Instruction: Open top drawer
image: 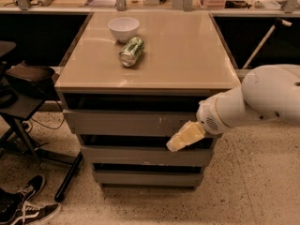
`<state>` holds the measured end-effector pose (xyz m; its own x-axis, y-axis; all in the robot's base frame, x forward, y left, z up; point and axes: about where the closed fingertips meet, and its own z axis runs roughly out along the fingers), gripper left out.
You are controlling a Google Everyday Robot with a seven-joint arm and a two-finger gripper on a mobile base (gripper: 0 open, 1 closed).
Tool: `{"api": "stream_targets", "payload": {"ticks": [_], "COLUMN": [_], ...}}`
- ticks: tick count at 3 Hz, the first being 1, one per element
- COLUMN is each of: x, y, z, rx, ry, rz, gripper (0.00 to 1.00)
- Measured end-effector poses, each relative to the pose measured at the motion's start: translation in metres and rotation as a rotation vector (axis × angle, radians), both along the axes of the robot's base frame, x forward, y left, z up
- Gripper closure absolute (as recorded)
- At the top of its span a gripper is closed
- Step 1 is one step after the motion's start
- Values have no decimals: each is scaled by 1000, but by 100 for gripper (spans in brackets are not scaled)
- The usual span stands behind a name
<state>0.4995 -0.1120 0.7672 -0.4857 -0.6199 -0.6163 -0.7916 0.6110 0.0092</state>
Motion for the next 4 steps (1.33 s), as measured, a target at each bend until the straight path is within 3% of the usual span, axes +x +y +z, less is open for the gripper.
{"api": "stream_targets", "payload": {"ticks": [1, 2, 3, 4], "x": [60, 60, 65, 97], "y": [15, 15, 27, 55], "z": [-21, -21, -43, -67], "rx": [30, 30, 62, 131], "ry": [-42, -42, -38, -68], "rz": [-35, -35, -33, -32], "gripper": [0, 0, 0, 0]}}
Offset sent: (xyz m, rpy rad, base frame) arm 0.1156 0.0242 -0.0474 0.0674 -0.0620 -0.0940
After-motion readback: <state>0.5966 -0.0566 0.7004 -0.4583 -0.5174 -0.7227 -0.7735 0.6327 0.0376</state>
